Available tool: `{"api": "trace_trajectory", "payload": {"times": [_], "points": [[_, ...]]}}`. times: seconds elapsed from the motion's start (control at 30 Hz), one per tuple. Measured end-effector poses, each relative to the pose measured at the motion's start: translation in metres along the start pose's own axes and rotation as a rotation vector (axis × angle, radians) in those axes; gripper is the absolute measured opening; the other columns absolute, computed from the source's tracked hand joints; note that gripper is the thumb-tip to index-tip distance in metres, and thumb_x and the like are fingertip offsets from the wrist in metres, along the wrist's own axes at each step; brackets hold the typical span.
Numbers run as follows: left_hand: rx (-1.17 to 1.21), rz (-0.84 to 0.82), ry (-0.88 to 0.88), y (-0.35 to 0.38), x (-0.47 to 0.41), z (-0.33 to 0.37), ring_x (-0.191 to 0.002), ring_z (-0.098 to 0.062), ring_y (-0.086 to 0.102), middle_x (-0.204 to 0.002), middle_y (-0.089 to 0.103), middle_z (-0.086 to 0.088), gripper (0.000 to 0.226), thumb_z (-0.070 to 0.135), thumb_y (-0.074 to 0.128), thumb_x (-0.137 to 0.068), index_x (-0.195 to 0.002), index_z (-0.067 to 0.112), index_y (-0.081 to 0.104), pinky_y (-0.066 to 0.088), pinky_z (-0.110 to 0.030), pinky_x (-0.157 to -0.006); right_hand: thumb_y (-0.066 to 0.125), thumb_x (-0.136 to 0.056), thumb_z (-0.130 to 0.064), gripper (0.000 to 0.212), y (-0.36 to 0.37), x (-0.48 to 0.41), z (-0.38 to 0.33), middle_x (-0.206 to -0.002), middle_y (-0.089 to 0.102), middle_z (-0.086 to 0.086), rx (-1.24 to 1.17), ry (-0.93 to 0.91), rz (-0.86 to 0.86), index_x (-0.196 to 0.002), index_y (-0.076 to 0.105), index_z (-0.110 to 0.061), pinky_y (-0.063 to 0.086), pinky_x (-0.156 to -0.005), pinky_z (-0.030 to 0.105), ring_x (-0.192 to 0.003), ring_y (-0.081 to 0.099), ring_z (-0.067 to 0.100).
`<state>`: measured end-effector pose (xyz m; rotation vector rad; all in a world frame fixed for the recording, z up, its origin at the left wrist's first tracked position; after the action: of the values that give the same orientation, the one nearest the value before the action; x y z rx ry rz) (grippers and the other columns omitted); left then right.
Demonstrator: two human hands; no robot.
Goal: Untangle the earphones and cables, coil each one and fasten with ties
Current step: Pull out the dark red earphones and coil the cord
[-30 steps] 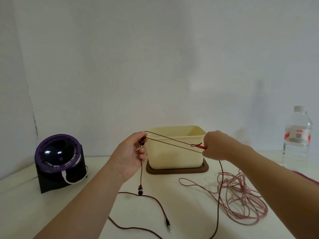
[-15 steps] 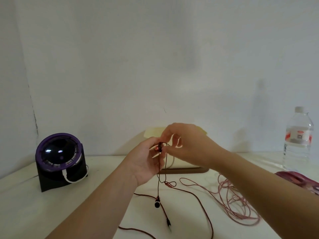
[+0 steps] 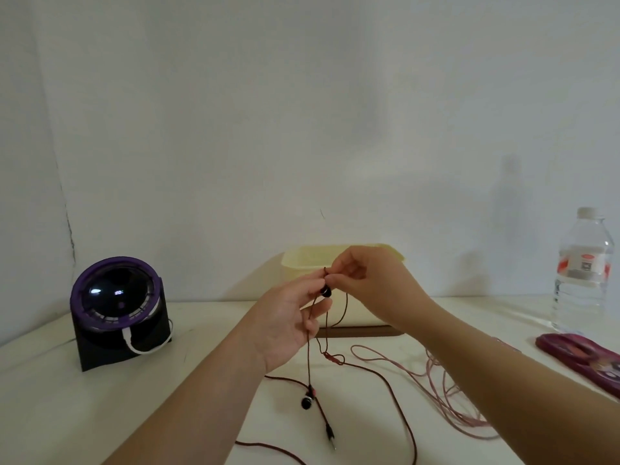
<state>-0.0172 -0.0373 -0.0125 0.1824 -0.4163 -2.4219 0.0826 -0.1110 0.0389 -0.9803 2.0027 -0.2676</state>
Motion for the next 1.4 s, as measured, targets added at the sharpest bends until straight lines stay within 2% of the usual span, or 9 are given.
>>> {"api": "trace_trajectory", "payload": {"times": [0.13, 0.27, 0.5, 0.63, 0.73, 0.9, 1.07, 1.23, 1.4], "points": [[-0.230, -0.023, 0.121, -0.001, 0.000, 0.005, -0.054, -0.002, 0.045, -0.091, 0.062, 0.002, 0.027, 0.005, 0.051, -0.093, -0.103, 0.021, 0.070, 0.024, -0.013, -0.040, 0.073, -0.080, -0.015, 0.016, -0.002, 0.000, 0.006, -0.057, 0.062, -0.016, -0.004, 0.043, -0.057, -0.073, 0.065, -0.027, 0.041, -0.057, 0.009, -0.054, 0.054, -0.007], [-0.428, -0.005, 0.198, -0.004, 0.000, 0.011, -0.057, -0.002, 0.045, -0.103, 0.071, -0.004, 0.024, 0.015, 0.052, -0.095, -0.113, 0.022, 0.065, 0.027, -0.014, -0.045, 0.069, -0.084, -0.015, 0.017, -0.002, 0.001, 0.006, -0.051, 0.060, -0.025, 0.007, 0.060, -0.147, -0.077, 0.066, -0.029, 0.039, -0.055, 0.006, -0.053, 0.053, -0.009], [-0.484, -0.042, 0.209, -0.002, 0.004, 0.017, -0.059, -0.005, 0.047, -0.094, 0.075, -0.001, 0.022, 0.025, 0.047, -0.097, -0.103, 0.023, 0.068, 0.027, -0.017, -0.048, 0.064, -0.087, -0.009, 0.018, -0.007, 0.003, 0.007, -0.080, 0.071, 0.011, -0.092, 0.084, -0.197, -0.079, 0.069, -0.024, 0.048, -0.064, 0.011, -0.062, 0.057, 0.002], [-0.668, 0.002, 0.268, -0.002, 0.006, 0.020, -0.059, -0.005, 0.045, -0.089, 0.075, 0.007, 0.022, 0.032, 0.047, -0.097, -0.099, 0.024, 0.068, 0.033, -0.020, -0.056, 0.065, -0.086, -0.006, 0.010, -0.007, 0.006, 0.008, -0.074, 0.069, 0.003, -0.139, 0.077, -0.190, -0.084, 0.069, -0.015, 0.050, -0.065, 0.013, -0.062, 0.059, 0.003], [-0.766, 0.048, 0.333, -0.005, 0.005, 0.024, -0.056, -0.003, 0.045, -0.080, 0.074, 0.010, 0.019, 0.030, 0.052, -0.094, -0.091, 0.020, 0.068, 0.036, -0.014, -0.056, 0.066, -0.085, -0.003, 0.008, -0.008, 0.005, 0.011, -0.072, 0.067, 0.001, -0.210, 0.097, -0.159, -0.090, 0.068, -0.009, 0.054, -0.071, 0.021, -0.065, 0.063, 0.008], [-0.789, 0.138, 0.387, -0.009, 0.003, 0.025, -0.056, 0.000, 0.049, -0.064, 0.063, 0.017, 0.019, 0.037, 0.055, -0.091, -0.081, 0.026, 0.067, 0.037, -0.015, -0.057, 0.063, -0.086, 0.001, 0.009, -0.007, 0.005, 0.009, -0.076, 0.067, 0.006, -0.309, 0.122, -0.170, -0.088, 0.065, -0.007, 0.057, -0.071, 0.023, -0.065, 0.067, 0.008], [-0.512, 0.061, 0.312, -0.001, 0.000, 0.018, -0.059, -0.006, 0.060, -0.080, 0.067, 0.005, 0.019, 0.027, 0.052, -0.095, -0.085, 0.018, 0.066, 0.039, -0.021, -0.056, 0.064, -0.086, 0.000, 0.010, -0.005, 0.007, 0.007, -0.072, 0.065, -0.001, -0.374, 0.149, -0.196, -0.085, 0.065, -0.009, 0.056, -0.065, 0.021, -0.060, 0.065, 0.009], [-0.435, 0.037, 0.272, 0.004, 0.001, 0.015, -0.055, -0.008, 0.061, -0.067, 0.066, 0.003, 0.020, 0.023, 0.050, -0.096, -0.081, 0.015, 0.061, 0.045, -0.020, -0.056, 0.068, -0.085, -0.008, 0.005, -0.006, 0.009, 0.008, -0.065, 0.058, -0.013, -0.284, 0.152, -0.208, -0.086, 0.067, -0.012, 0.037, -0.051, 0.014, -0.048, 0.044, -0.001], [-0.600, 0.139, 0.354, 0.000, 0.000, 0.020, -0.050, -0.003, 0.055, -0.059, 0.063, 0.008, 0.018, 0.024, 0.055, -0.093, -0.080, 0.015, 0.063, 0.045, -0.017, -0.056, 0.068, -0.083, -0.011, 0.010, -0.011, 0.010, 0.003, -0.071, 0.059, -0.012, -0.050, 0.114, -0.156, -0.081, 0.067, -0.021, 0.030, -0.044, 0.006, -0.042, 0.039, -0.001]]}}
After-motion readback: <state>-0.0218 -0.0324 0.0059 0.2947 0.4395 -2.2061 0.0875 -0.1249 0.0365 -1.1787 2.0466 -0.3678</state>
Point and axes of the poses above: each hand's wrist, its own x-axis away from the middle knuckle, its own y-axis out of the palm, z = x × y, the point moved 6 cm from there along -x, towards the middle knuckle
